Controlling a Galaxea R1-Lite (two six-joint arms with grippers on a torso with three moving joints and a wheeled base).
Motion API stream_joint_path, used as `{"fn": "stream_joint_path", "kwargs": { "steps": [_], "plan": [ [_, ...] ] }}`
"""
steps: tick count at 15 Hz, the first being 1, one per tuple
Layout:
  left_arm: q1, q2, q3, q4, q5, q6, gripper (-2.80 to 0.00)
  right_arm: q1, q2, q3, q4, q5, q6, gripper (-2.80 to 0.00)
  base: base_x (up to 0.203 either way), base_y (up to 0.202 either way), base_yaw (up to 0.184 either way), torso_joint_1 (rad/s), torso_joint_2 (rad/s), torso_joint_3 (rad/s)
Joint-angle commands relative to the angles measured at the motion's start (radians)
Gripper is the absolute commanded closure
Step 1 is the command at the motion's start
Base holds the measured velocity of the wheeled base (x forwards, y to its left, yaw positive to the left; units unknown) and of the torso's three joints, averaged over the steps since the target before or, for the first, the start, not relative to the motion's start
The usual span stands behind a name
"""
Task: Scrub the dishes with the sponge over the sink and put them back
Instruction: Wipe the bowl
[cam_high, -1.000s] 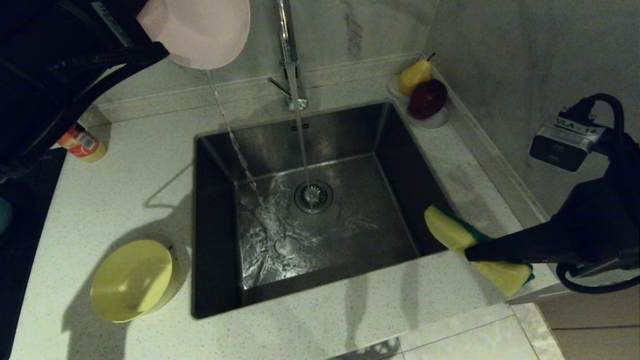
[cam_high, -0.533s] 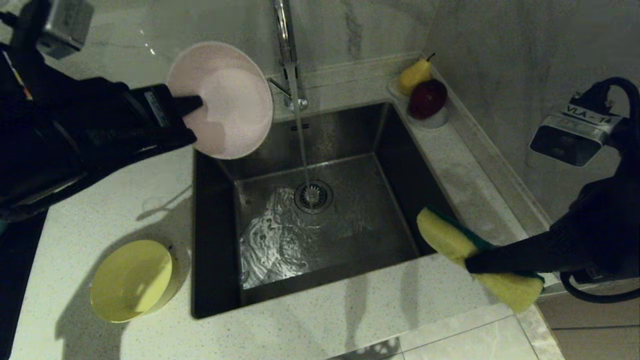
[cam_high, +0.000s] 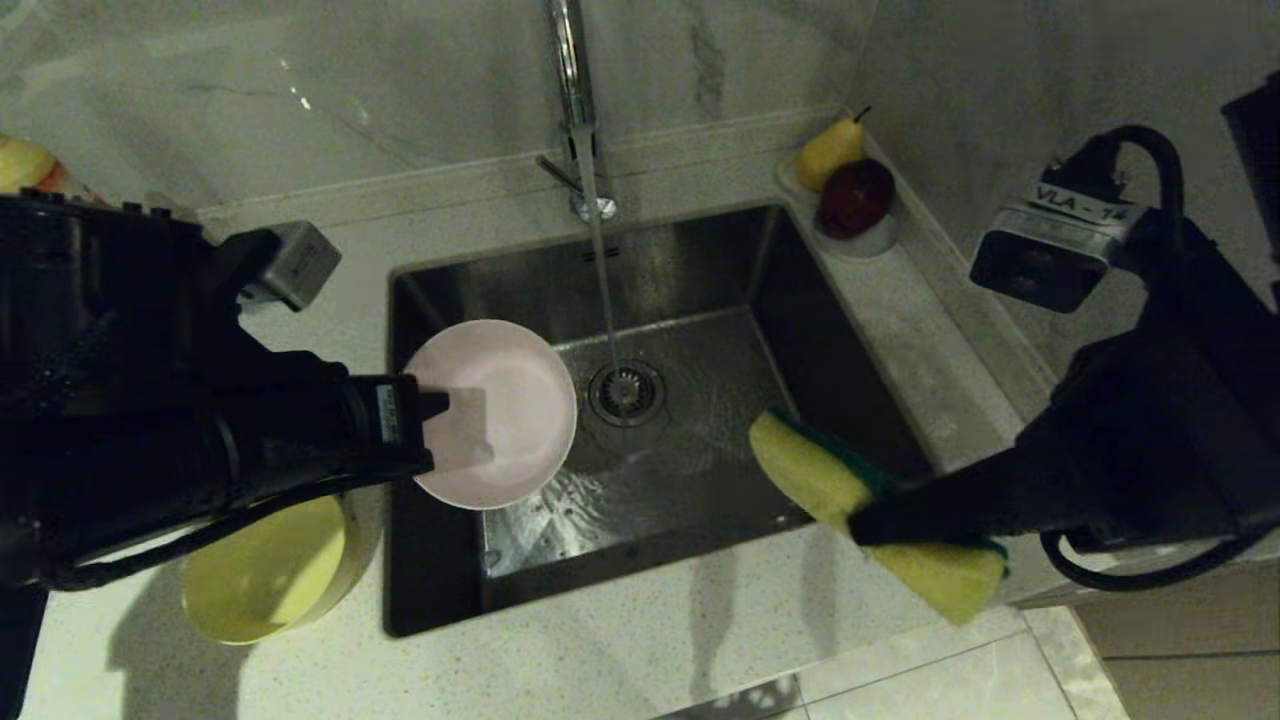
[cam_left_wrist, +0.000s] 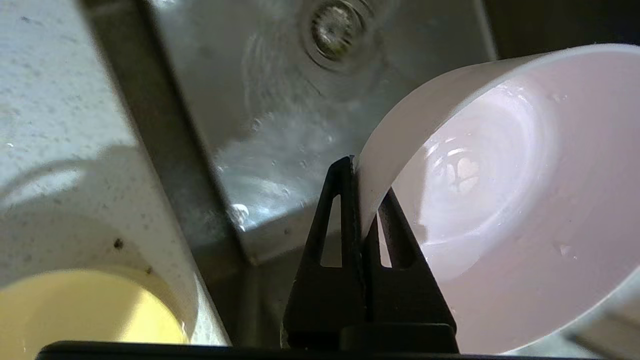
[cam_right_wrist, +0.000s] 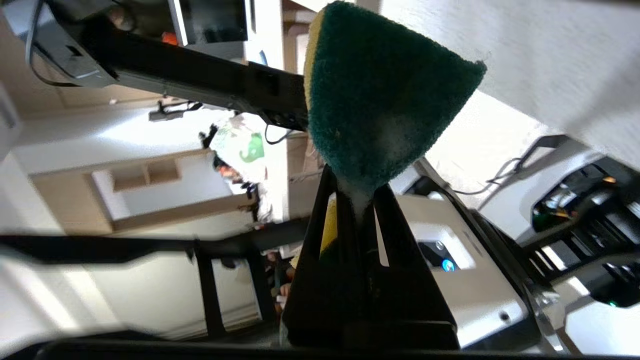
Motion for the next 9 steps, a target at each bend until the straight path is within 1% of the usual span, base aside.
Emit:
{"fn": "stream_joint_path", "kwargs": {
  "steps": [1, 2, 3, 5, 7, 9],
  "plan": [
    [-0.015, 0.086, 0.004, -0.114, 0.079, -0.007, 0.00, 0.050, 0.113, -0.086, 0.005, 0.003, 0.011, 0.00, 0.000, 0.000, 0.000, 0.000, 0.00, 0.000],
    [-0.030, 0.102, 0.005, -0.193, 0.123, -0.007, 0.00, 0.062, 0.151, -0.132, 0.011, 0.002, 0.013, 0.00, 0.000, 0.000, 0.000, 0.000, 0.00, 0.000],
    [-0.052, 0.116, 0.007, -0.245, 0.156, -0.006, 0.00, 0.068, 0.191, -0.184, 0.024, 0.001, 0.014, 0.00, 0.000, 0.000, 0.000, 0.000, 0.00, 0.000],
    [-0.110, 0.119, 0.040, -0.298, 0.210, 0.004, 0.00, 0.081, 0.265, -0.285, 0.079, 0.000, 0.015, 0.00, 0.000, 0.000, 0.000, 0.000, 0.00, 0.000],
    [-0.161, 0.117, 0.054, -0.342, 0.233, 0.012, 0.00, 0.086, 0.320, -0.341, 0.108, 0.000, 0.015, 0.00, 0.000, 0.000, 0.000, 0.000, 0.00, 0.000],
    [-0.189, 0.122, 0.081, -0.398, 0.237, 0.045, 0.00, 0.087, 0.369, -0.370, 0.112, 0.000, 0.023, 0.00, 0.000, 0.000, 0.000, 0.000, 0.00, 0.000]
  ]
}}
